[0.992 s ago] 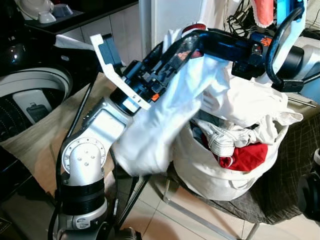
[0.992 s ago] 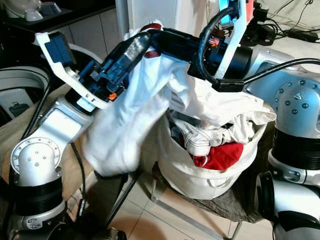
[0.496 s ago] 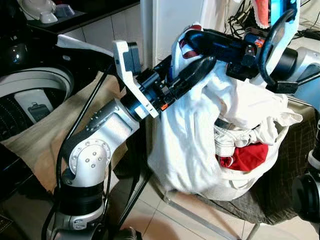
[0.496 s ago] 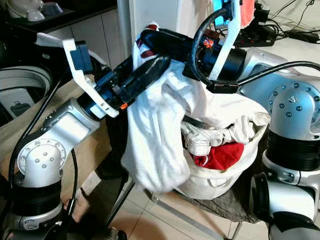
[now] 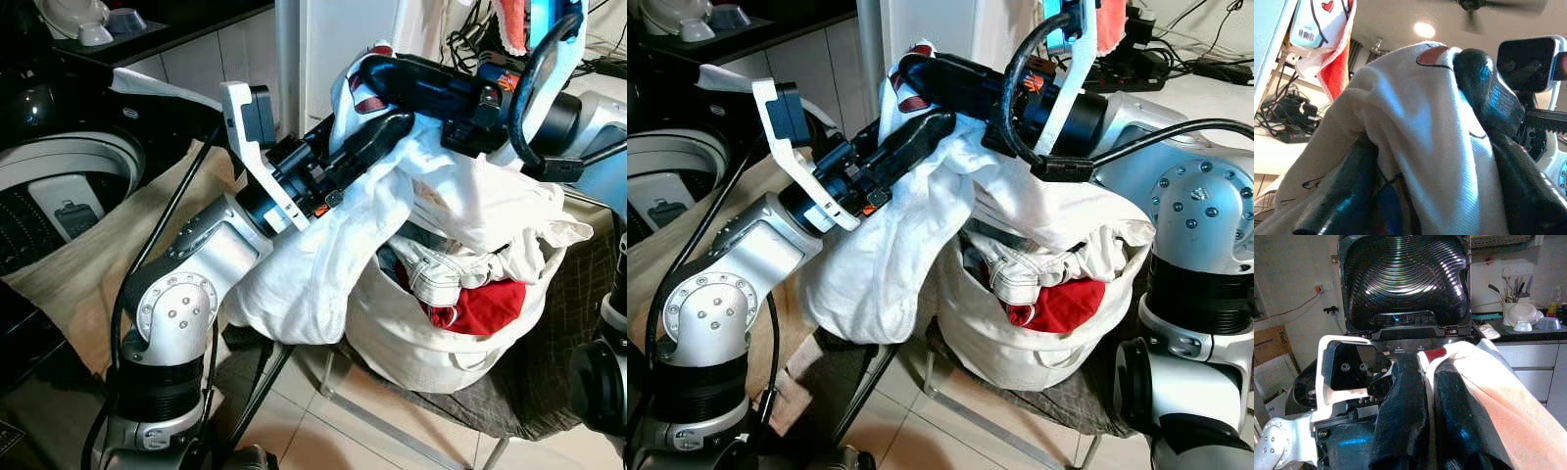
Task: Clothes washing
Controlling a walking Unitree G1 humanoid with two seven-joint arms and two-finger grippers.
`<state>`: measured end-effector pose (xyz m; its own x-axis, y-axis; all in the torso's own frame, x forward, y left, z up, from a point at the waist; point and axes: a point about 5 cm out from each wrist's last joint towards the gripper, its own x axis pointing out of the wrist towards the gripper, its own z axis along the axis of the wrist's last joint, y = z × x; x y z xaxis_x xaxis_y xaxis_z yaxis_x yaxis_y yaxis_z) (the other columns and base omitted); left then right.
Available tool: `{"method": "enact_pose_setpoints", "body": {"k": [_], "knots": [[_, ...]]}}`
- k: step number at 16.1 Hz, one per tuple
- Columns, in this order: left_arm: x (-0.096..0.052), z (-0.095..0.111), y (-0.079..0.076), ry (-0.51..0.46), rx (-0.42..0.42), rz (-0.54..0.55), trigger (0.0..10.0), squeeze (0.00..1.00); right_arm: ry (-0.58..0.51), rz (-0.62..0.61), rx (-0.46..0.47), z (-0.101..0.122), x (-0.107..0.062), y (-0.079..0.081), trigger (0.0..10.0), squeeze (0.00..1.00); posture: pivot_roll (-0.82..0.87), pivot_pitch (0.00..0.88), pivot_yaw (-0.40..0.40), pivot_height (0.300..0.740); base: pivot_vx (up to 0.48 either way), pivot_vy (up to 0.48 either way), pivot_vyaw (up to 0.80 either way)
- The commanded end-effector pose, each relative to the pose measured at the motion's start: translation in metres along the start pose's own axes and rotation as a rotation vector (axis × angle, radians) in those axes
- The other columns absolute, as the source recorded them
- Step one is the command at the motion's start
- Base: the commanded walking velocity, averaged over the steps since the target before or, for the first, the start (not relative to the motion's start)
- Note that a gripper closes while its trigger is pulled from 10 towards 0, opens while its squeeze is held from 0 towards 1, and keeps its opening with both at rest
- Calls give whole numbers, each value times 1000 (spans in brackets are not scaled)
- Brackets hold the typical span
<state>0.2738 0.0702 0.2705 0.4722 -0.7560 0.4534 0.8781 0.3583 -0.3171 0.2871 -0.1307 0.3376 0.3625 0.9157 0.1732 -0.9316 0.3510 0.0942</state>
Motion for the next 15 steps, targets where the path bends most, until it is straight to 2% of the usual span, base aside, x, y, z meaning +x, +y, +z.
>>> {"method": "enact_pose_setpoints", "body": {"k": [1,3,5,6,9,10,11,15], "knots": [[1,0,0,-4,-13,-20,0,0,-34,15,-32,11,2,4,0,0,-57,0,26,740,0,0,0],[1,0,0,1,-6,-19,0,0,-32,10,-36,10,1,4,0,0,-57,0,29,740,0,0,0],[1,2,2,-3,-1,-8,0,0,-32,-6,-48,10,1,3,4314,0,-57,0,30,740,0,0,0],[2,2,2,-7,-3,-4,0,0,-29,-5,-49,9,1,3,10000,0,-57,0,32,740,0,0,0],[2,7,7,-39,2,34,0,0,-27,-15,-44,7,0,4,10000,0,-58,0,36,740,0,0,0],[3,8,9,-42,7,42,0,0,-34,-13,-35,6,-1,4,10000,867,-61,0,40,740,0,0,0],[3,9,9,-43,10,43,0,0,-38,-11,-27,7,-1,4,10000,1000,-61,0,41,740,0,0,0],[4,10,11,-48,12,54,0,0,-45,-7,-22,7,-3,5,10000,1000,-64,0,47,740,0,0,0]]}}
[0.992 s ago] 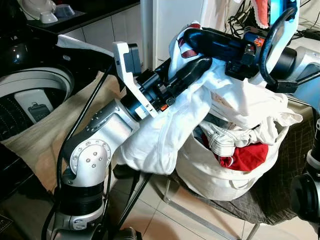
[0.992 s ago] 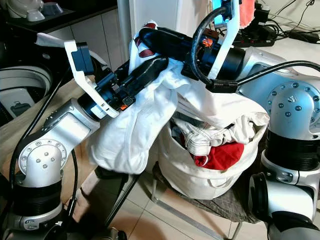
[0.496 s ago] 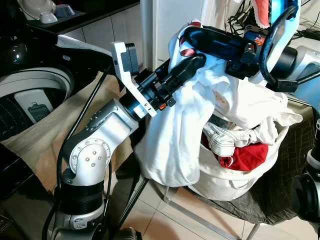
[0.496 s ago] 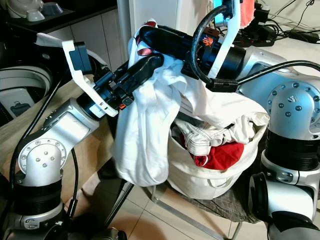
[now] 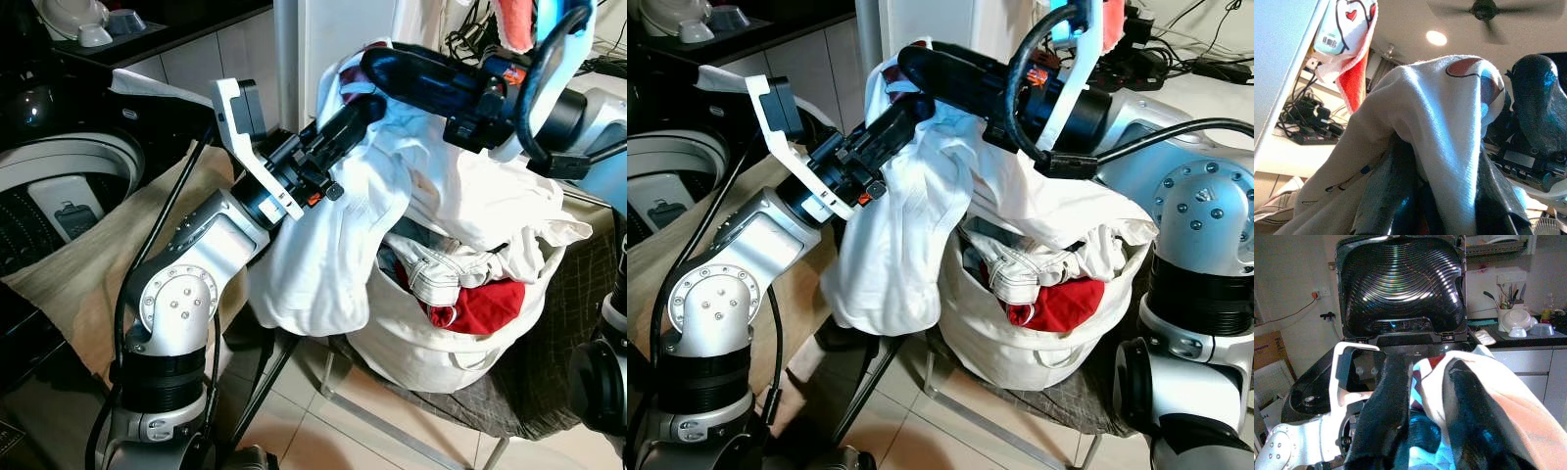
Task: Clothes washing
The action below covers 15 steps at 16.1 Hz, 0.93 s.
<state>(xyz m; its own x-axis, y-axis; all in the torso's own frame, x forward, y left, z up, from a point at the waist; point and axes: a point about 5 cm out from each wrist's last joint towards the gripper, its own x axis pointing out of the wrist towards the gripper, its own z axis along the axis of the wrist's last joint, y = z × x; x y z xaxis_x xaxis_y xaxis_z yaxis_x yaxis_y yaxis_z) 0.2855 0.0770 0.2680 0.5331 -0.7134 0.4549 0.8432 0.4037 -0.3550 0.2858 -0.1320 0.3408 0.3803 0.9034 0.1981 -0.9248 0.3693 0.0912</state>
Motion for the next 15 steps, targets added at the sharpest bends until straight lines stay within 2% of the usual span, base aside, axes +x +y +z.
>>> {"method": "enact_pose_setpoints", "body": {"k": [1,4,5,6,7,8,10,11,12,13,14,15], "knots": [[5,8,-1,-24,24,-3,0,0,-15,-2,-12,4,-3,3,10000,1000,-64,0,49,740,0,0,0],[6,11,9,-20,81,85,0,0,-19,-99,-59,7,-15,-3,10000,1000,-60,0,51,740,0,0,0],[6,11,14,0,104,111,0,0,-16,-138,-85,8,-23,-5,10000,306,-59,0,54,740,0,0,0],[5,10,22,61,174,159,0,0,-5,-198,-105,7,-35,-8,10000,0,-60,0,59,740,0,0,0],[4,9,27,85,208,196,0,0,2,-228,-116,6,-40,-10,10000,0,-60,0,63,740,0,0,0],[4,9,37,135,290,274,0,0,19,-271,-135,4,-46,-12,10000,0,-61,0,67,740,0,0,0],[-2,26,80,234,521,565,0,0,62,-360,-160,-4,-58,-16,10000,0,-58,0,75,740,0,0,0],[-3,37,90,249,607,610,0,0,65,-368,-158,-6,-58,-16,10000,0,-57,0,81,740,0,0,0],[-1,75,110,253,803,724,0,0,74,-386,-165,-9,-58,-17,10000,0,-52,0,82,740,0,0,0],[2,120,115,210,1022,826,0,0,74,-395,-168,-11,-57,-18,10000,0,-52,0,89,740,0,0,0],[4,240,78,-41,1564,1091,0,0,67,-419,-177,-11,-55,-20,10000,0,-51,0,97,740,0,0,0],[3,263,63,-115,1675,1144,0,0,66,-423,-180,-11,-55,-21,10000,0,-50,0,100,740,0,0,0]]}}
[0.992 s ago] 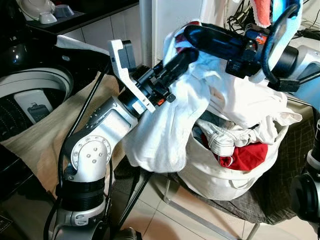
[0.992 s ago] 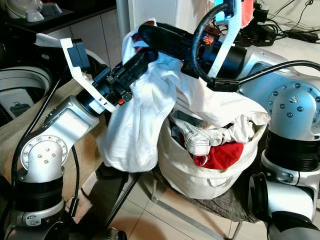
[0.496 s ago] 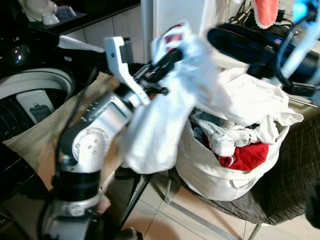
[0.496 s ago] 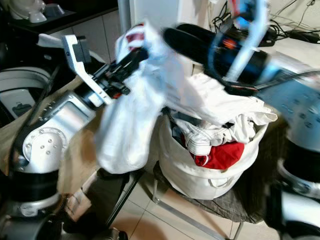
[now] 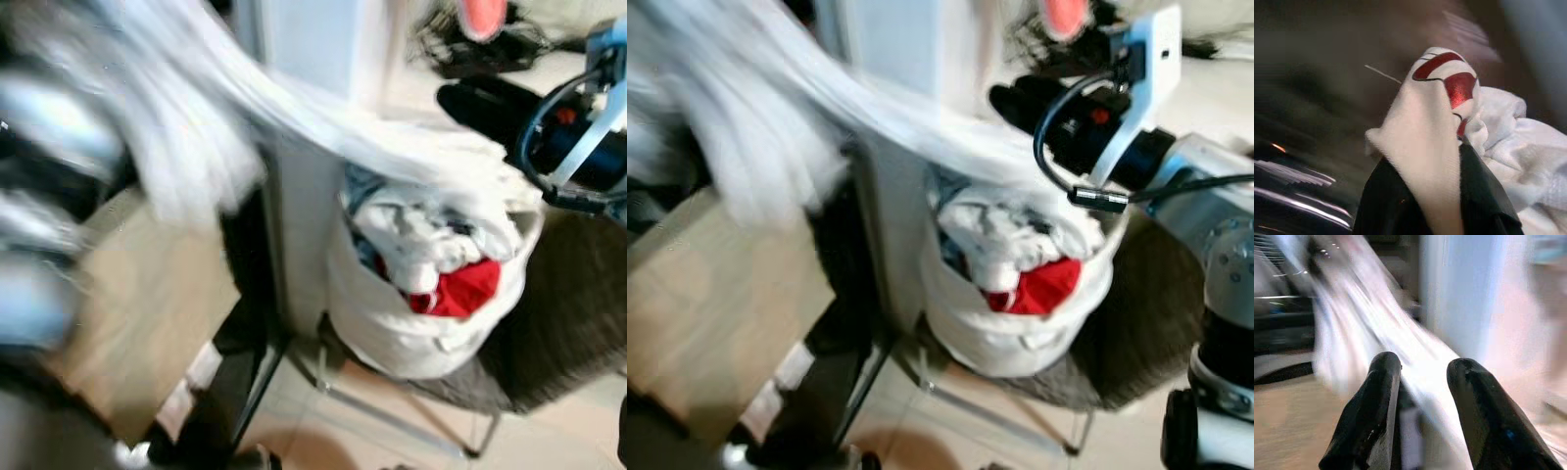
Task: Clothes washing
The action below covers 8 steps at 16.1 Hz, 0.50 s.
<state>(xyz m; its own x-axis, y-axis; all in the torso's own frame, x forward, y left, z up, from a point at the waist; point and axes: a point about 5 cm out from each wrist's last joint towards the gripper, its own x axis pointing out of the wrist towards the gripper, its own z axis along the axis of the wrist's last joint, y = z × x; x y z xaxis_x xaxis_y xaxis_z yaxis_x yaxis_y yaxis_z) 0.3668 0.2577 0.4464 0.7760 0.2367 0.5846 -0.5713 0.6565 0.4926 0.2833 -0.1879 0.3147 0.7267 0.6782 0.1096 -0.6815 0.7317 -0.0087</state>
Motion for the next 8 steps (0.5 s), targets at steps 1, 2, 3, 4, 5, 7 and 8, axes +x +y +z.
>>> {"method": "enact_pose_setpoints", "body": {"k": [1,2,3,4,5,7,8], "knots": [[7,44,55,-192,183,303,0,0,-14,-9,-14,2,2,1,10000,0,-49,0,101,740,0,0,0],[8,54,78,-222,270,408,0,0,-19,-10,-10,0,3,3,10000,0,-46,0,101,740,0,0,0],[9,51,79,-198,306,395,0,0,-19,-6,-6,-1,3,4,10000,0,-46,0,102,740,0,0,0],[11,37,72,-148,330,349,0,0,-15,1,-5,-3,5,6,10000,0,-48,0,101,740,0,0,0],[12,11,56,-45,320,249,0,0,-8,13,-1,-6,6,8,10000,0,-46,0,100,740,0,0,0],[9,-21,24,71,305,95,0,0,6,28,-2,-9,7,10,10000,0,-42,0,87,740,0,0,0],[5,-33,9,113,292,26,0,0,11,34,0,-10,8,11,10000,0,-40,0,84,740,0,0,0]]}}
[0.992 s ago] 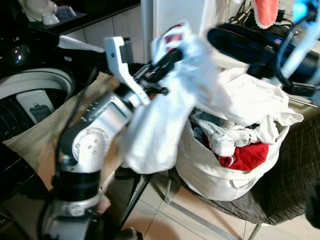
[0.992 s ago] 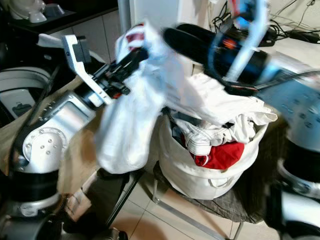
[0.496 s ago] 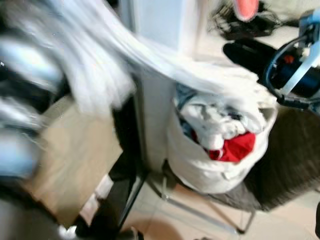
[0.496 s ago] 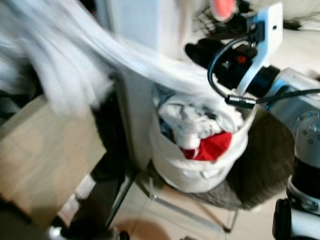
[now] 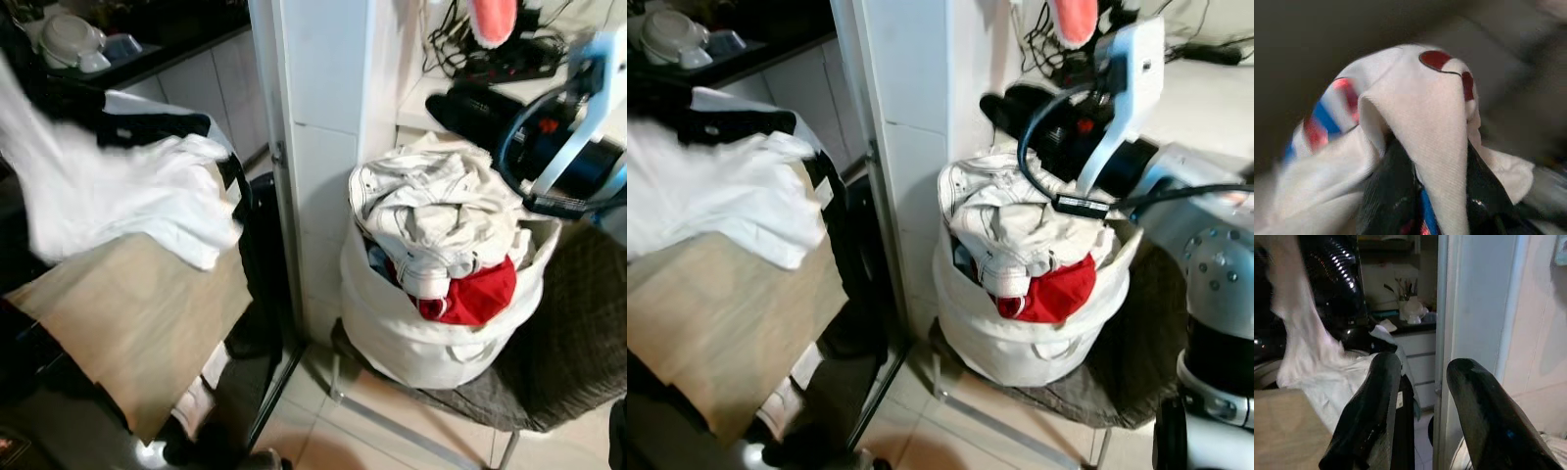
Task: Clothes washing
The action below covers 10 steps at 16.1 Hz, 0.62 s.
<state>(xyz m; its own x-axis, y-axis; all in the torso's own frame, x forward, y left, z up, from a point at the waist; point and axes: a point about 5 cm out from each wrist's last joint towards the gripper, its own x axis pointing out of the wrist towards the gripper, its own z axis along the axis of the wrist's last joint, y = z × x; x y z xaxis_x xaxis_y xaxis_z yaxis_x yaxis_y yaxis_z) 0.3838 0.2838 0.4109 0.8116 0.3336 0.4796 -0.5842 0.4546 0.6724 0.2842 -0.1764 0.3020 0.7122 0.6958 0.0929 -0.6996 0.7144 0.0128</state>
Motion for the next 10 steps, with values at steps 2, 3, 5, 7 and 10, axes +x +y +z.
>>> {"method": "enact_pose_setpoints", "body": {"k": [2,3,5,7,10], "knots": [[-17,-24,-60,117,-129,-269,0,0,9,36,-14,-2,6,8,10000,0,-27,0,63,740,0,0,0],[-30,-39,-87,202,-174,-380,0,0,12,45,-10,-3,8,10,10000,0,-30,0,61,740,0,0,0],[-57,-69,-124,408,-389,-456,0,0,19,69,-5,-5,12,15,10000,0,-36,0,62,740,0,0,0],[-64,-82,-129,482,-449,-433,0,0,29,76,-4,-6,12,16,10000,0,-43,0,65,740,0,0,0],[-70,-101,-124,558,-463,-359,3412,0,59,86,2,-11,10,18,10000,0,-47,0,67,740,0,0,0]]}}
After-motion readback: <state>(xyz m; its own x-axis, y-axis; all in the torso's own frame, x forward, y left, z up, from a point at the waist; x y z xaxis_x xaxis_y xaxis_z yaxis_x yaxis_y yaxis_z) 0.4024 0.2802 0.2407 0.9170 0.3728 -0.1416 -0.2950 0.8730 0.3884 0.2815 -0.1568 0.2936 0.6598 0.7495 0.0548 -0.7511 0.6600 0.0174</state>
